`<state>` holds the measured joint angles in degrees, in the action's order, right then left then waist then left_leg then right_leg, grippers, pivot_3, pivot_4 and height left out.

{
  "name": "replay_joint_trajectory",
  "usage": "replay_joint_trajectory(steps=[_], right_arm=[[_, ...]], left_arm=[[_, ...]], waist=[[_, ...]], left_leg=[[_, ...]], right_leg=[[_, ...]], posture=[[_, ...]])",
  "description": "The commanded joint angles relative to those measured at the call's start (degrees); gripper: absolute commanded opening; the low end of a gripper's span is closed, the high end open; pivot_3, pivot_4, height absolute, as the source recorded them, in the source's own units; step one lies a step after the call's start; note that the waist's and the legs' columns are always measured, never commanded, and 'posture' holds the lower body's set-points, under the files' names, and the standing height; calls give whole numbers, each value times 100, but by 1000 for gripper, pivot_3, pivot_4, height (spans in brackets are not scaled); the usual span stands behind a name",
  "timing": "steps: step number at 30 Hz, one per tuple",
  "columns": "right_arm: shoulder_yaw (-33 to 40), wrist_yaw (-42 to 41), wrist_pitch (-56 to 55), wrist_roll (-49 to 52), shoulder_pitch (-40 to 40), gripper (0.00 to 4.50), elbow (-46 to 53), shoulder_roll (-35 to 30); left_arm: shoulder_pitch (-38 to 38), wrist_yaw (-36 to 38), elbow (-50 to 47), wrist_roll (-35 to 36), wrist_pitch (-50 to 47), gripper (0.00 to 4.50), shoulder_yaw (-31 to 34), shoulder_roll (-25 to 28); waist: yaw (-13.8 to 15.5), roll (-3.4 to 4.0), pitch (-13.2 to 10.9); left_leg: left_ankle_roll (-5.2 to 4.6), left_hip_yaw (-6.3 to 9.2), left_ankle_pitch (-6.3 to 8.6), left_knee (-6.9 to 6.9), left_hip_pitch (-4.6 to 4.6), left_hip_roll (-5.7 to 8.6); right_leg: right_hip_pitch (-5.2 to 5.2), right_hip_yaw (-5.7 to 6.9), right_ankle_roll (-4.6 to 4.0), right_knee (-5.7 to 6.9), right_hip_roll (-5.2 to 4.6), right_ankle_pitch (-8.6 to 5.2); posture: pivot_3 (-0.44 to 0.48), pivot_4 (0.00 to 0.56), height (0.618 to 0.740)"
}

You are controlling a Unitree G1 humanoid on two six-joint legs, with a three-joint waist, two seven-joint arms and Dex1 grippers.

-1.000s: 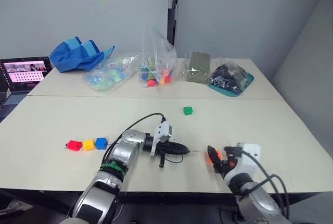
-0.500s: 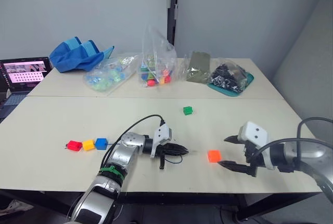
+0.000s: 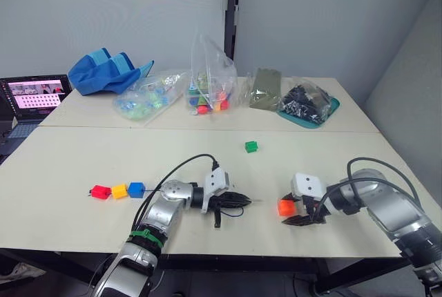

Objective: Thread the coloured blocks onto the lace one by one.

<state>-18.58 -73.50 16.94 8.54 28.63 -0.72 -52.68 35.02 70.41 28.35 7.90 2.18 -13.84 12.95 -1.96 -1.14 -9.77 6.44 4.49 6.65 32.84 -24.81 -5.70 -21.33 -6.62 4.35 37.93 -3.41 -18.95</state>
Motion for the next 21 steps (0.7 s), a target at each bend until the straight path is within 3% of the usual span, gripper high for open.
replay_joint_trajectory(steps=[1, 3, 21], right_arm=[[120, 16, -78, -102, 75, 1421, 101, 52], [119, 37, -45, -169, 64, 1191, 115, 79], [286, 163, 363, -189, -91, 1191, 515, 119]], left_arm=[[85, -20, -71, -23, 11, 0, -124, -123], [131, -21, -44, -20, 28, 0, -153, -167], [335, -14, 542, -195, 394, 0, -407, -576]], waist=[[-1, 0, 0], [-1, 0, 0], [-12, 1, 0]], left_leg=[[0, 0, 0, 0, 1, 0], [0, 0, 0, 1, 3, 0], [0, 0, 0, 1, 8, 0]], right_leg=[[0, 0, 0, 1, 0, 0], [2, 0, 0, 3, 0, 0], [6, -1, 0, 5, 1, 0]], posture=[[0, 150, 740], [0, 150, 740], [0, 150, 740]])
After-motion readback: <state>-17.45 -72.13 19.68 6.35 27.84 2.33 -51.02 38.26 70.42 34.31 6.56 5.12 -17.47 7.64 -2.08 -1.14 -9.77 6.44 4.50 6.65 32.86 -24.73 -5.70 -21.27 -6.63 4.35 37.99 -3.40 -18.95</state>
